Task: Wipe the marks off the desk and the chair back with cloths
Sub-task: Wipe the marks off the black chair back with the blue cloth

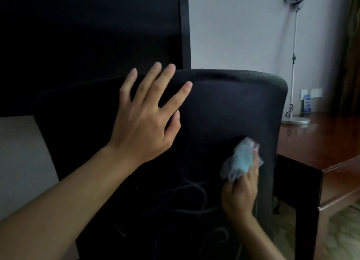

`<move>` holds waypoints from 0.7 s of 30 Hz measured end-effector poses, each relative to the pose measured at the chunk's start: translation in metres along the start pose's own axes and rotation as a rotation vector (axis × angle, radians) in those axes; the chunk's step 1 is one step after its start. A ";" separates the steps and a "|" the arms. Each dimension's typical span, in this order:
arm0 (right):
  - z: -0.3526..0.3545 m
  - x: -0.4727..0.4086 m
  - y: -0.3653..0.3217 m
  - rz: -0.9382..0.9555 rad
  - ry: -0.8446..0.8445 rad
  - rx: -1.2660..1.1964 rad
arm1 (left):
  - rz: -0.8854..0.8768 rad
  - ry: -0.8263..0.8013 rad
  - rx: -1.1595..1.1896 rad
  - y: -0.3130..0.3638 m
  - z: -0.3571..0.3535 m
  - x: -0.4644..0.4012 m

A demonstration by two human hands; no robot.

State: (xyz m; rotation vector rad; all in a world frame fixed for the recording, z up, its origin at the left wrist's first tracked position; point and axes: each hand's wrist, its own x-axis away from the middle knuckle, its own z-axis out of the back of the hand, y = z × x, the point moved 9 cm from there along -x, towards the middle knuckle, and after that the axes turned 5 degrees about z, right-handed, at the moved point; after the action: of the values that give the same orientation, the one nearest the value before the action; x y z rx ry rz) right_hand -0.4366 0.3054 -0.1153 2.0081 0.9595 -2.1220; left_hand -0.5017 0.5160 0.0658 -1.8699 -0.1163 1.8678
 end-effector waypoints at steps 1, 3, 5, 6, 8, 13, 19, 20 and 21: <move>0.004 -0.014 0.012 -0.147 0.034 -0.023 | -0.007 0.000 0.006 -0.001 0.002 0.004; 0.010 -0.031 0.021 -0.408 0.117 -0.068 | -0.032 0.007 0.031 0.000 0.007 0.019; 0.011 -0.040 0.008 -0.421 0.182 -0.076 | -0.071 0.010 0.043 0.001 0.011 0.038; 0.005 -0.039 -0.003 -0.388 0.187 -0.083 | -0.077 0.001 0.030 -0.006 0.012 0.048; -0.001 -0.023 -0.013 -0.337 0.169 -0.073 | -0.071 -0.015 0.018 -0.015 0.011 0.062; -0.031 0.074 -0.076 0.158 -0.089 0.020 | 0.105 -0.068 -0.005 -0.060 0.023 0.118; -0.038 0.015 -0.126 0.191 -0.023 -0.024 | 0.388 -0.204 0.143 -0.089 0.021 0.174; -0.041 0.003 -0.142 0.208 -0.009 -0.025 | 0.411 -0.208 0.166 -0.089 0.021 0.177; -0.045 -0.004 -0.158 0.237 -0.003 -0.028 | 0.432 -0.213 0.179 -0.089 0.021 0.180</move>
State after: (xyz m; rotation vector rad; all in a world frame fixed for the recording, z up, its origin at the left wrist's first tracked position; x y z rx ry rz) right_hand -0.4677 0.4520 -0.0483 1.9915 0.7064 -1.9752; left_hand -0.4863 0.6703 -0.0630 -1.6633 0.4020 2.2736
